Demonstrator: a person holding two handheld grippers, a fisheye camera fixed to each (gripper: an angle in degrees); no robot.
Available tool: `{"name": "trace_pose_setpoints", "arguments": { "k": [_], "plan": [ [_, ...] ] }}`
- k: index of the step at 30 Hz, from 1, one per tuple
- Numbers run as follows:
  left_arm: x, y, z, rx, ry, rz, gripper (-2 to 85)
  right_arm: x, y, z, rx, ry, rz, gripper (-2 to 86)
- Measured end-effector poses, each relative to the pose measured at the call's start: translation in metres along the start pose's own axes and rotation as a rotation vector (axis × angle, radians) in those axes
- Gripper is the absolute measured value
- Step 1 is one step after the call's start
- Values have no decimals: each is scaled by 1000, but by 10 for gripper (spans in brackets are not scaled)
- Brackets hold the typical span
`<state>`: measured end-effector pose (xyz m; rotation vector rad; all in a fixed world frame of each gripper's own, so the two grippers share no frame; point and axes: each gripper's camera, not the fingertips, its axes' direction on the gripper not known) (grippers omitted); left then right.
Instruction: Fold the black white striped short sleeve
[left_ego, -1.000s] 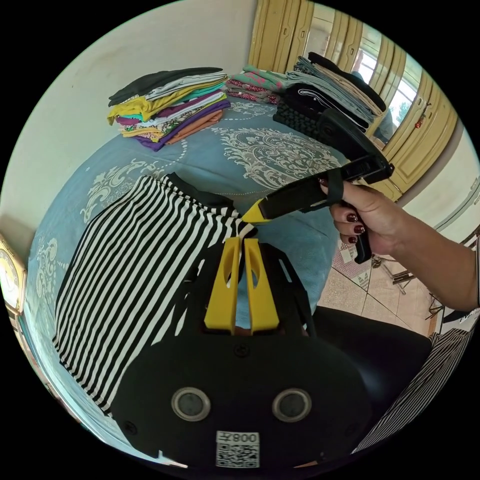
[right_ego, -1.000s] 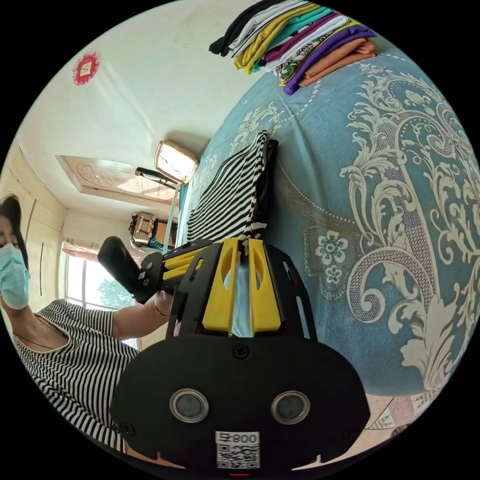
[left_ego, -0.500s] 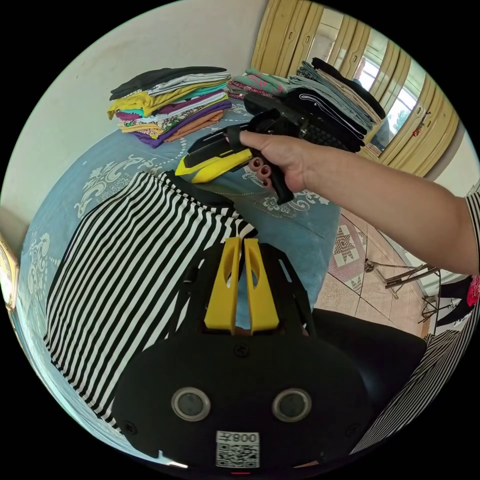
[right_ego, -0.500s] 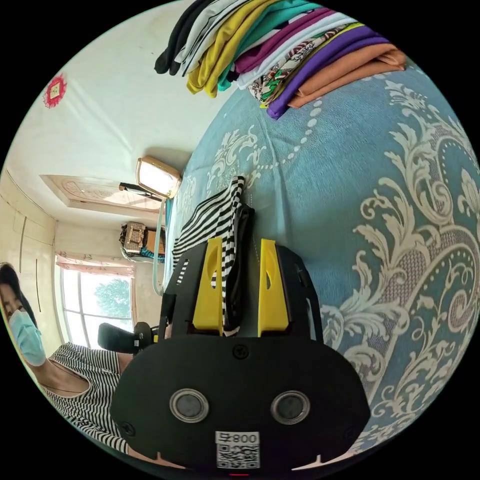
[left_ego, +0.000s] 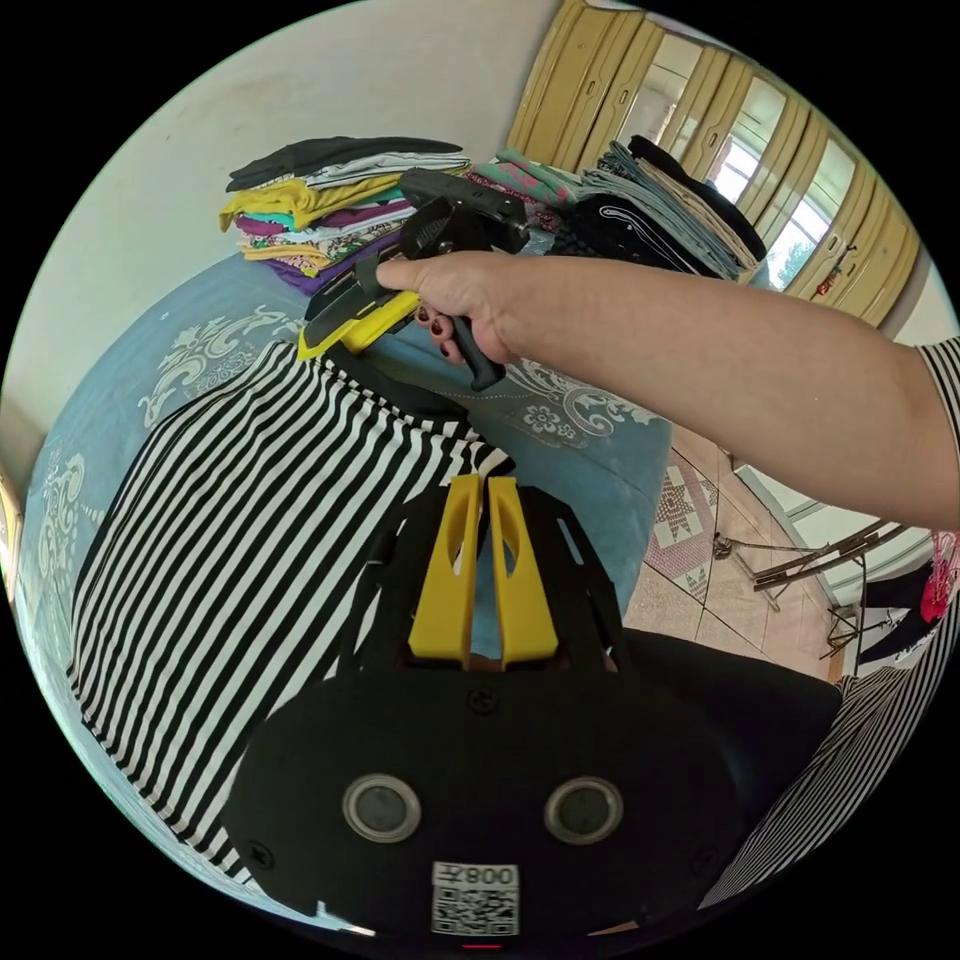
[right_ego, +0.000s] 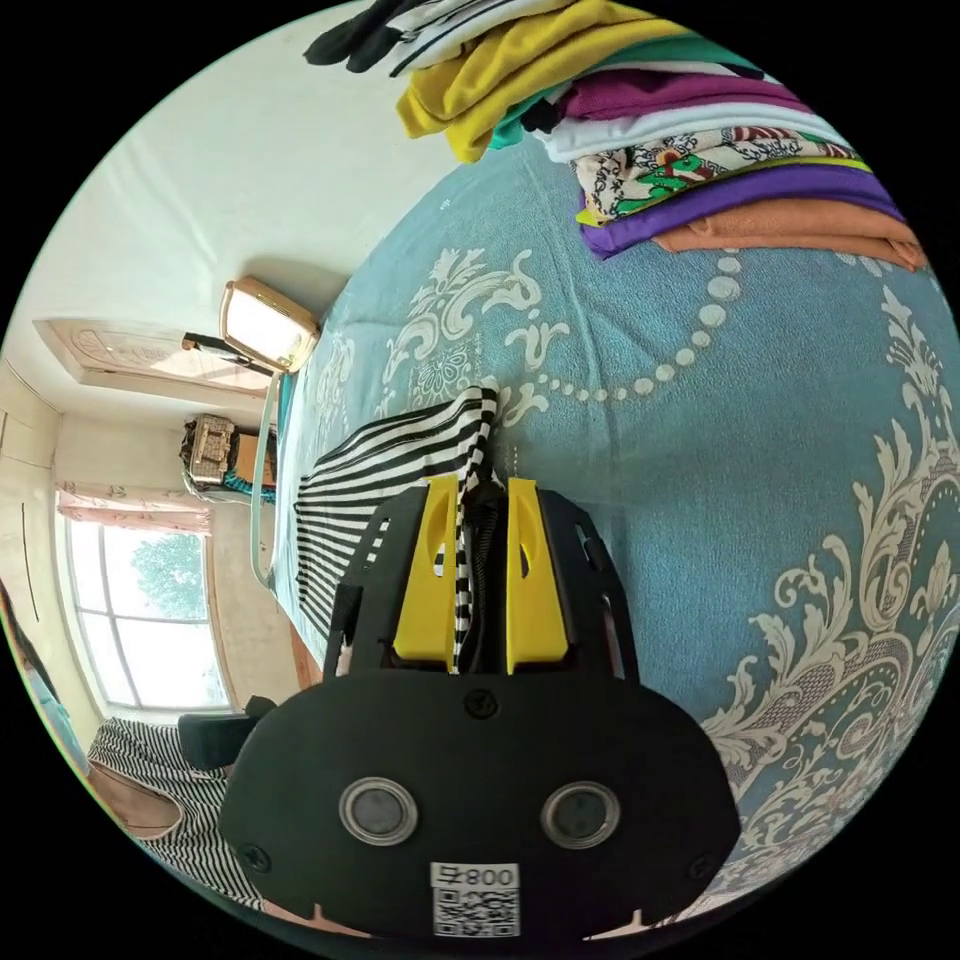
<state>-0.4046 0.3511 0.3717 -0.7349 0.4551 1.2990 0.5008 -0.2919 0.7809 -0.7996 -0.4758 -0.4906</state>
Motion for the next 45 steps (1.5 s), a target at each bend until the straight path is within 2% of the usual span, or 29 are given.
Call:
{"name": "trace_pose_setpoints", "arguments": {
  "k": [9,17,25,34,40,45],
  "plan": [
    [-30,33,-20,49,21,-44,13,-54,-28,11,-9,85,-7,28],
    [-73,86,-67,168,55,-158,13,-141,-39,-6,66,-32,-101,20],
    [-139,192,-138,299,27,-353,12,-269,-56,20,86,-201,-233,19],
    [-215,335,-190,356,-52,-621,11,-419,-83,107,1,-303,-327,21],
    [-257,396,-180,319,10,-732,11,-488,-104,183,-143,-100,-367,34],
    [-271,412,-165,326,65,-706,12,-548,-117,239,-254,154,-438,70]
  ]
}}
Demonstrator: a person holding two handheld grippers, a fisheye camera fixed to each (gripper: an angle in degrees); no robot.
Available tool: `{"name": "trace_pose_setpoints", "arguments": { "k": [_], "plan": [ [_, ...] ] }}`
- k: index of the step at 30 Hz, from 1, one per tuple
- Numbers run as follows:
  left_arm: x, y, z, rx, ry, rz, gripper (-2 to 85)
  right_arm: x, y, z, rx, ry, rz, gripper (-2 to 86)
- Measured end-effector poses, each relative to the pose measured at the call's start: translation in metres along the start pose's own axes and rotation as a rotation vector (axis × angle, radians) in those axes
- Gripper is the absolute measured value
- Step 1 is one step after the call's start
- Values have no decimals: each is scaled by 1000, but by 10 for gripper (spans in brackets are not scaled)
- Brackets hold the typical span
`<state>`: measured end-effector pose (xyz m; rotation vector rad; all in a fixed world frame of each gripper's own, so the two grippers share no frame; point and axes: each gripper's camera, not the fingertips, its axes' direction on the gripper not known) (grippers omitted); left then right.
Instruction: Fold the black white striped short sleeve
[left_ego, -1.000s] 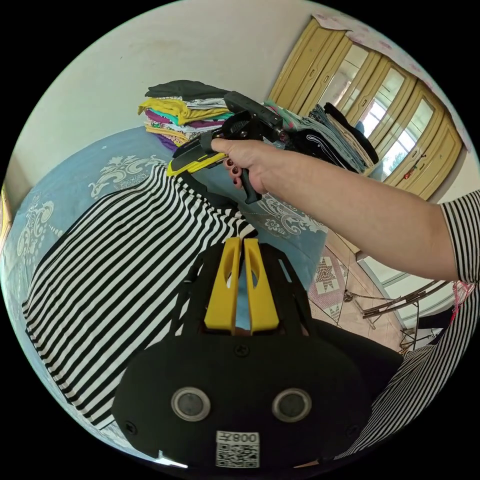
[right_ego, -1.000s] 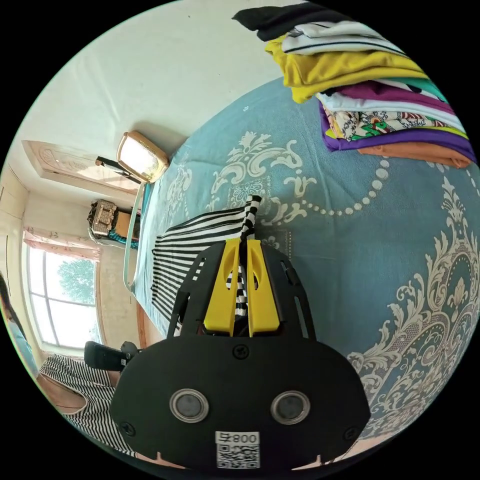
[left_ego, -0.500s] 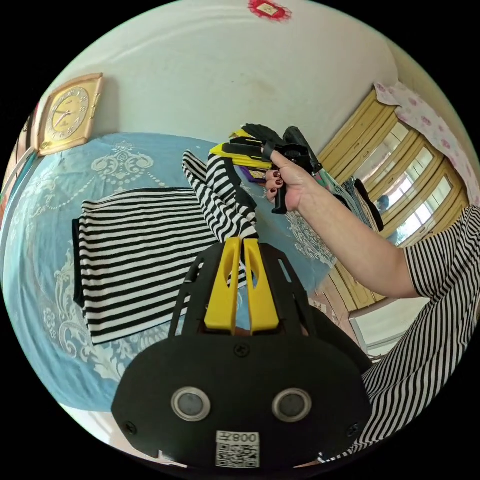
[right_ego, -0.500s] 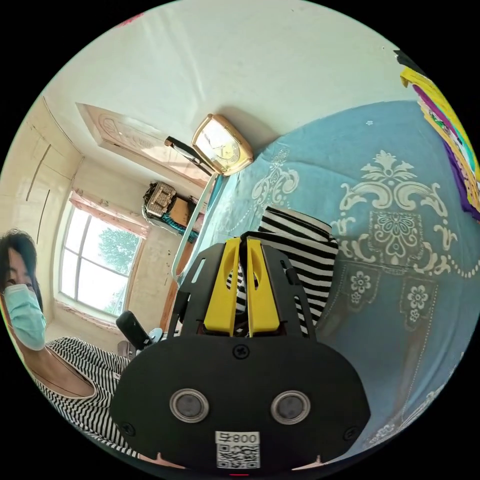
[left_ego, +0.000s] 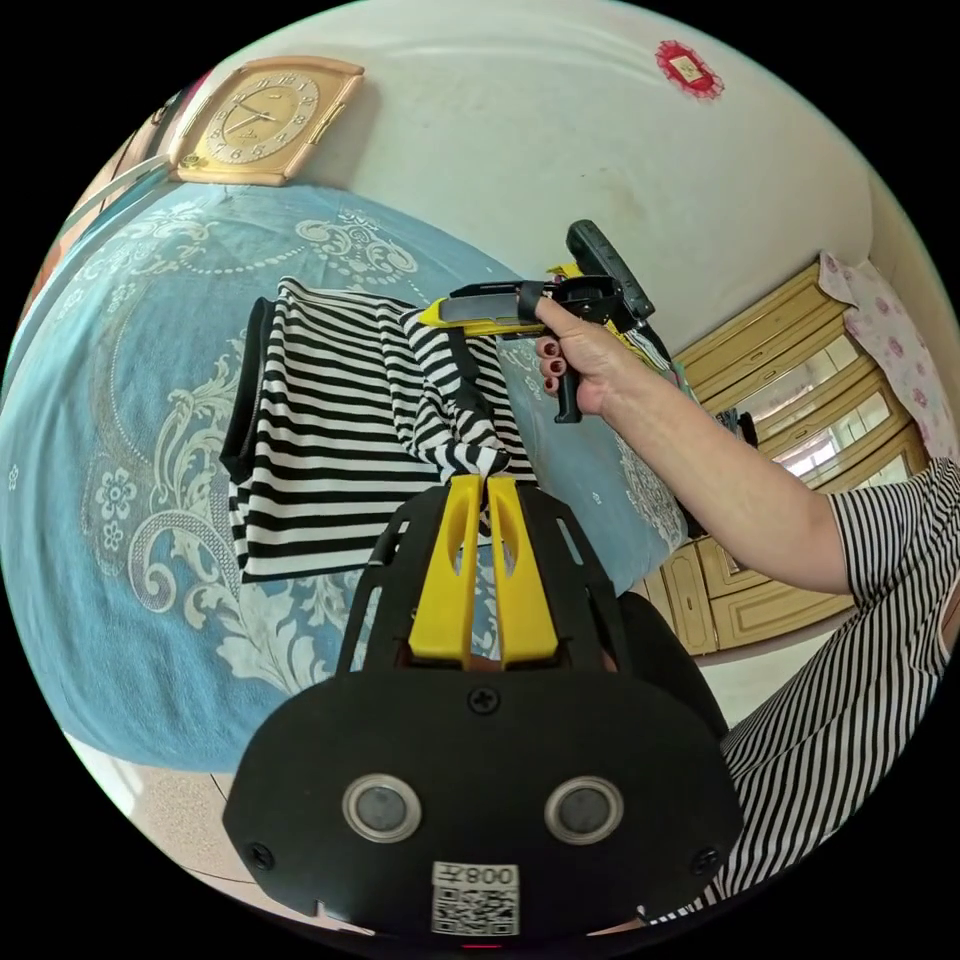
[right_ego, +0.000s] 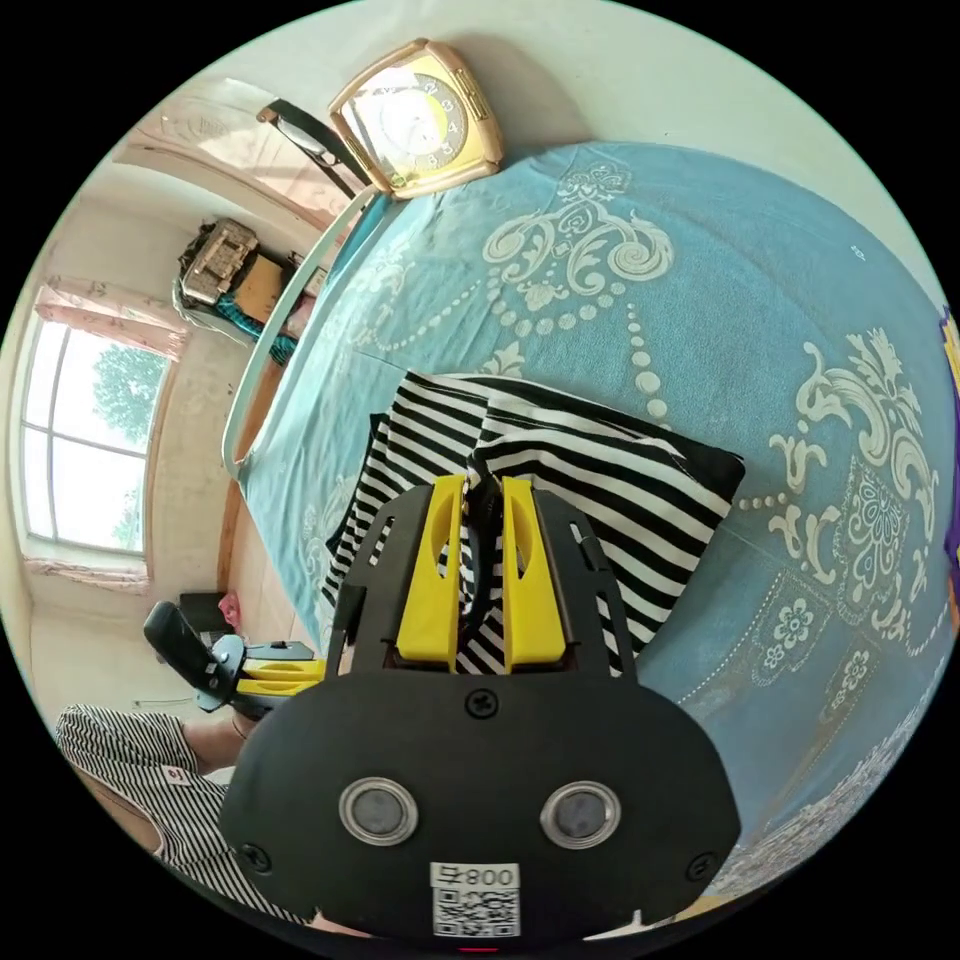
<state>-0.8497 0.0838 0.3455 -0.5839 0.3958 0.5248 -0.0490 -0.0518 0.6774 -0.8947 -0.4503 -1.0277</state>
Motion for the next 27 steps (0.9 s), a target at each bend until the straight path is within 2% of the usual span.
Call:
{"name": "trace_pose_setpoints", "arguments": {
  "k": [4,15,20,27],
  "plan": [
    [-21,6,0,12,26,-8,12,-35,-29,28,-87,97,-30,81],
    [-72,26,-7,-1,57,-16,12,-109,-62,28,-58,331,-94,62],
    [-91,36,-14,3,55,-21,12,-110,-69,15,-40,288,-65,35],
    [-116,45,-45,63,57,-15,11,-86,-57,-47,94,56,45,18]
  ]
}}
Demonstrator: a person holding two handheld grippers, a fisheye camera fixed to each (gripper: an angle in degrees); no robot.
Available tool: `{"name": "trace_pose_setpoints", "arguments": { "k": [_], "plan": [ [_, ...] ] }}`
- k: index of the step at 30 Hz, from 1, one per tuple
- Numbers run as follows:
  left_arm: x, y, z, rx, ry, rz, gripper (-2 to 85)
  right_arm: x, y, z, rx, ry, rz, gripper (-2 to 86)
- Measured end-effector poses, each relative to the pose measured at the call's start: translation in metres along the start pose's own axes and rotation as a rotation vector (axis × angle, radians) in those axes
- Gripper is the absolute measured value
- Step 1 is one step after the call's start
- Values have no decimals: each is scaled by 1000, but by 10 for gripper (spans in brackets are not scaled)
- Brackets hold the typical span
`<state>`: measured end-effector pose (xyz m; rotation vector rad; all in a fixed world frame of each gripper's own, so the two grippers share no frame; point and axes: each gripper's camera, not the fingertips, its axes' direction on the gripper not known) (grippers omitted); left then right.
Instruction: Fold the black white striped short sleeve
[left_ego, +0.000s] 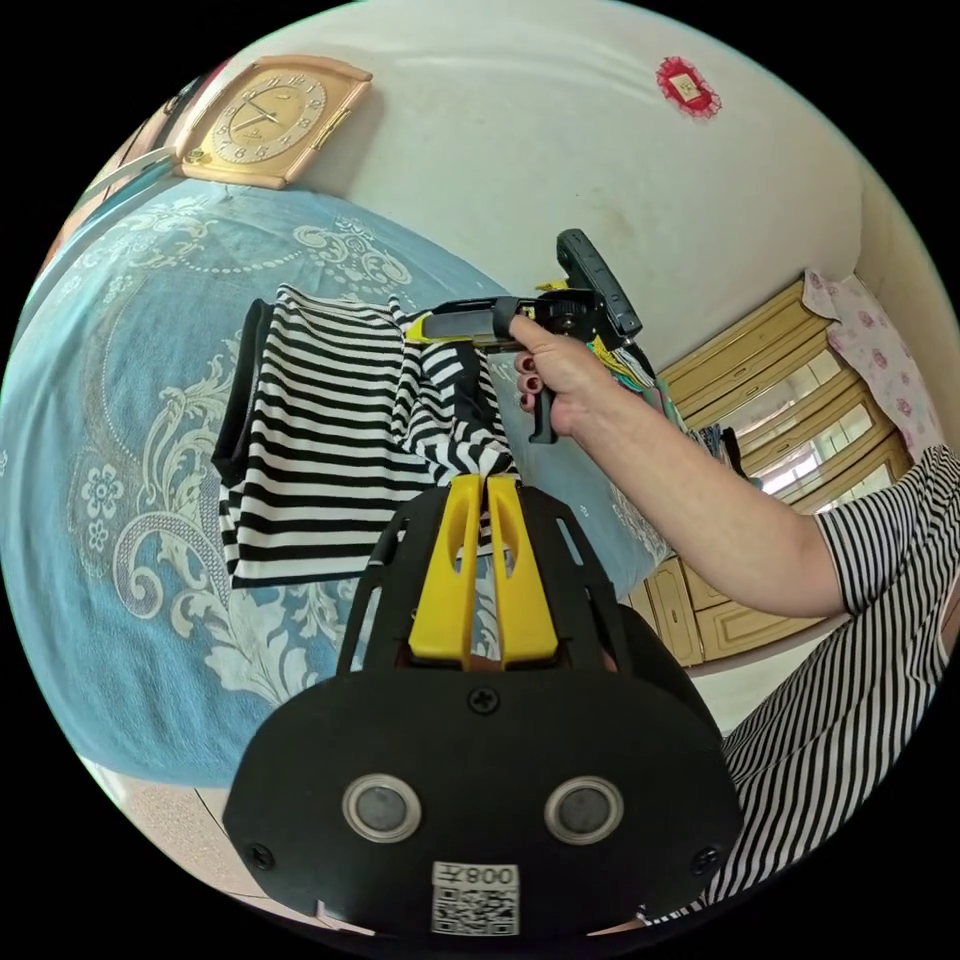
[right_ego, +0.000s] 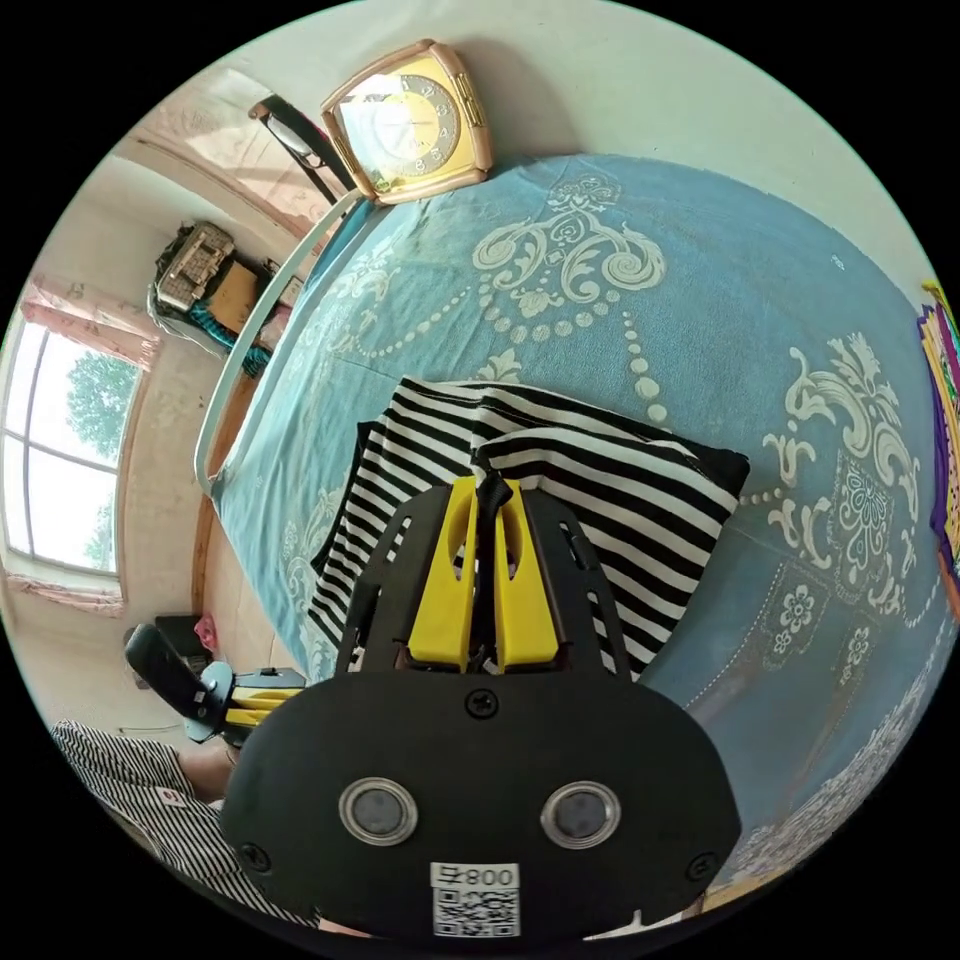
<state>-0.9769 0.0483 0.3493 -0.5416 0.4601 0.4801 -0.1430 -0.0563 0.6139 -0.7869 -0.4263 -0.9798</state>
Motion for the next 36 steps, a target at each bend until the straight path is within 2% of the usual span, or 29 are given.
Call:
{"name": "trace_pose_setpoints", "arguments": {
  "k": [6,10,23,30,32,36],
  "plan": [
    [-25,7,-35,56,-11,-4,11,-1,2,-44,128,-92,47,16],
    [-47,17,-57,100,-23,-44,12,-15,-9,-47,135,-147,29,16],
    [-130,66,-71,116,-34,-302,16,-68,-54,34,-70,-157,-43,49],
    [-137,96,-96,248,-86,-387,8,-62,-44,-34,132,-279,-91,68],
    [-131,97,-100,268,-86,-366,5,-65,-36,-41,146,-256,-129,52],
    [-103,76,-82,179,-62,-183,3,-74,-31,-7,-1,-174,-180,16]
  ]
}}
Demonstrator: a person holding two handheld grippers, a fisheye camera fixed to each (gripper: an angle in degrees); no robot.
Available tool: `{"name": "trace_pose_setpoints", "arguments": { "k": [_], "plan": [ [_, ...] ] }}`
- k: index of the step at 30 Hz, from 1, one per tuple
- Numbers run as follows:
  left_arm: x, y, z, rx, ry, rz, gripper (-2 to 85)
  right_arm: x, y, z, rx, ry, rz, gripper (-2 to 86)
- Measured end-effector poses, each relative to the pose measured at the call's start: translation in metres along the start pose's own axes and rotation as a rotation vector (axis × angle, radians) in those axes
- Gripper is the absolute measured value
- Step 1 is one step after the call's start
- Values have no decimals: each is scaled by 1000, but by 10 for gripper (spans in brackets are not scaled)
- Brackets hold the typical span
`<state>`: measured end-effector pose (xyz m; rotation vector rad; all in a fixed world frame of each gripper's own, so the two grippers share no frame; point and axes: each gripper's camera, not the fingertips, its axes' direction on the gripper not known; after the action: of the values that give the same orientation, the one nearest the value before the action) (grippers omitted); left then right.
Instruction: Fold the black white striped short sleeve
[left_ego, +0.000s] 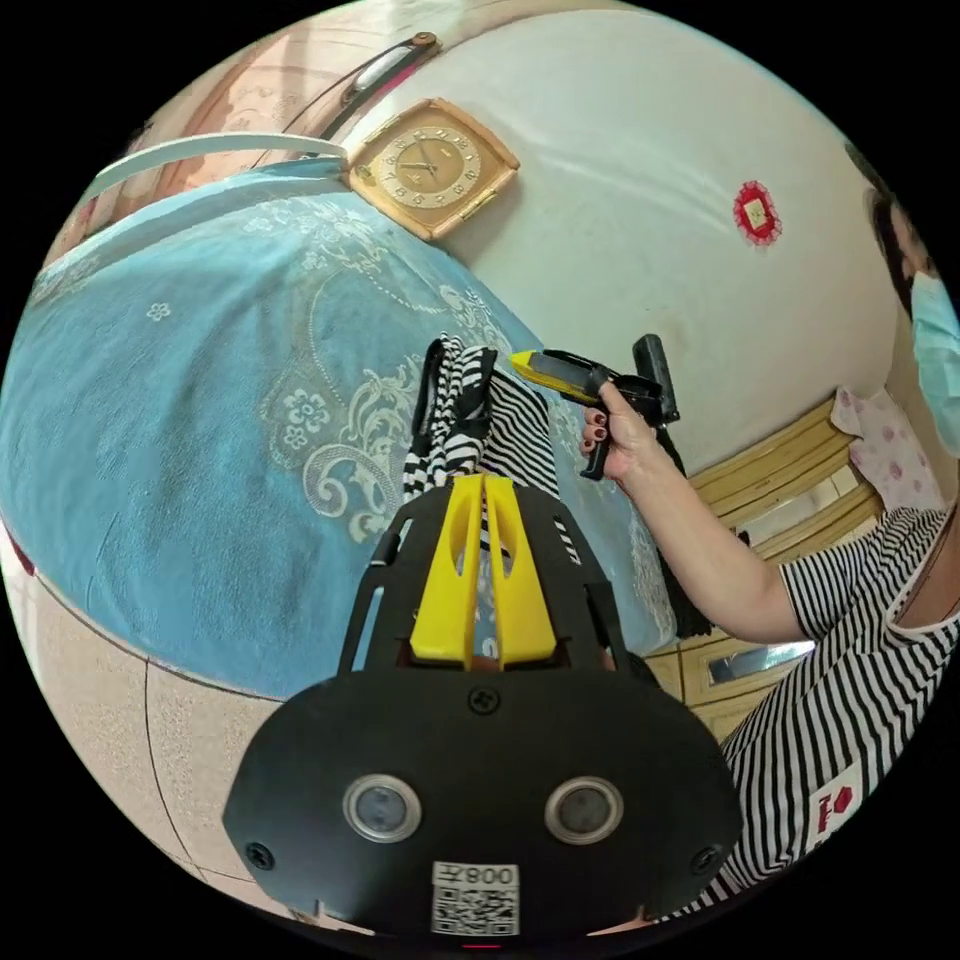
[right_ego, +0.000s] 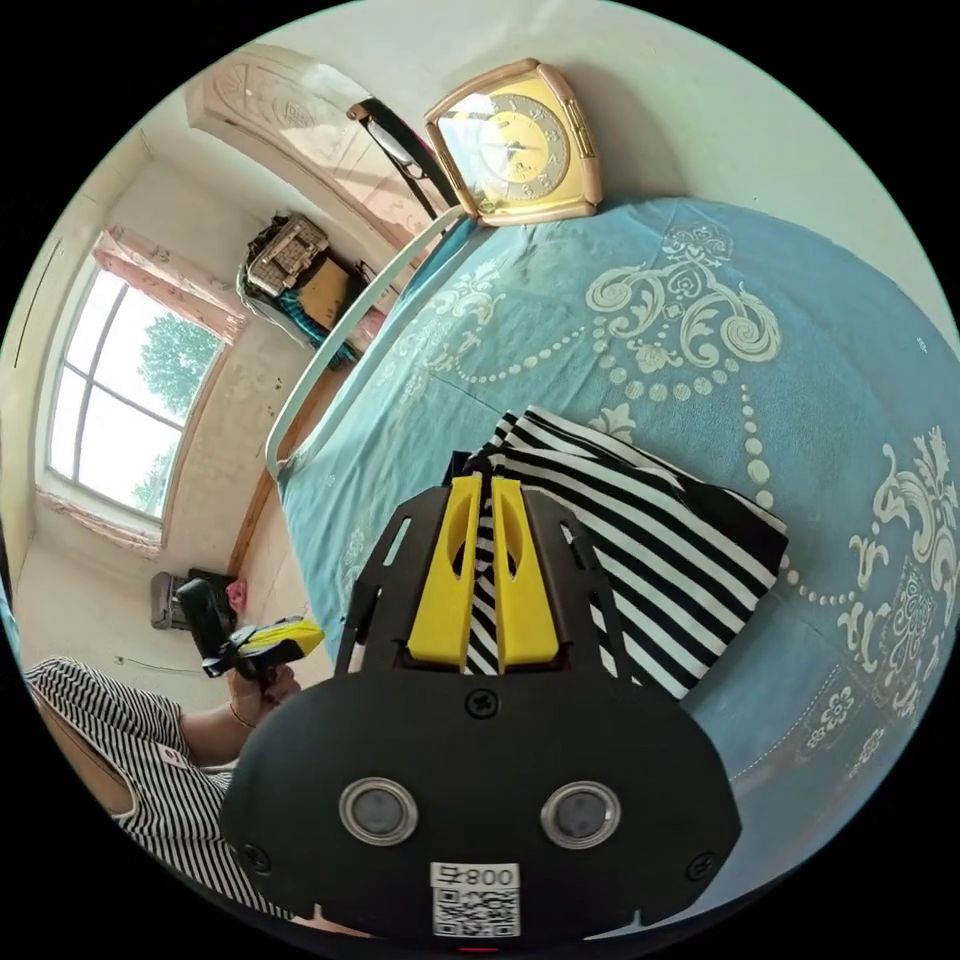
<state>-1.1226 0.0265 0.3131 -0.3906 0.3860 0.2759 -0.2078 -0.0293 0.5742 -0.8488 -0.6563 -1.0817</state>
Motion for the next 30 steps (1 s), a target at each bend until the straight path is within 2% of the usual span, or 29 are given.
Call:
{"name": "trace_pose_setpoints", "arguments": {
  "k": [4,7,12,19,22,27,30],
  "plan": [
    [18,-19,42,-134,-106,108,2,-8,-13,36,-115,-7,-31,5],
    [12,-26,47,-109,-193,71,2,-19,-30,54,-159,32,-56,2],
    [-2,-20,37,-53,-179,-35,2,-19,-52,68,-158,-32,-32,1],
    [28,-24,35,2,-122,78,2,-27,-15,35,-40,-96,-23,0],
    [26,-30,50,-31,-208,70,2,-37,12,25,-5,-169,-41,0],
    [13,-29,58,-56,-206,-2,2,-46,25,83,-197,-94,-49,0],
    [25,-27,51,-29,-206,8,2,-50,31,76,-151,-130,-45,1]
  ]
}}
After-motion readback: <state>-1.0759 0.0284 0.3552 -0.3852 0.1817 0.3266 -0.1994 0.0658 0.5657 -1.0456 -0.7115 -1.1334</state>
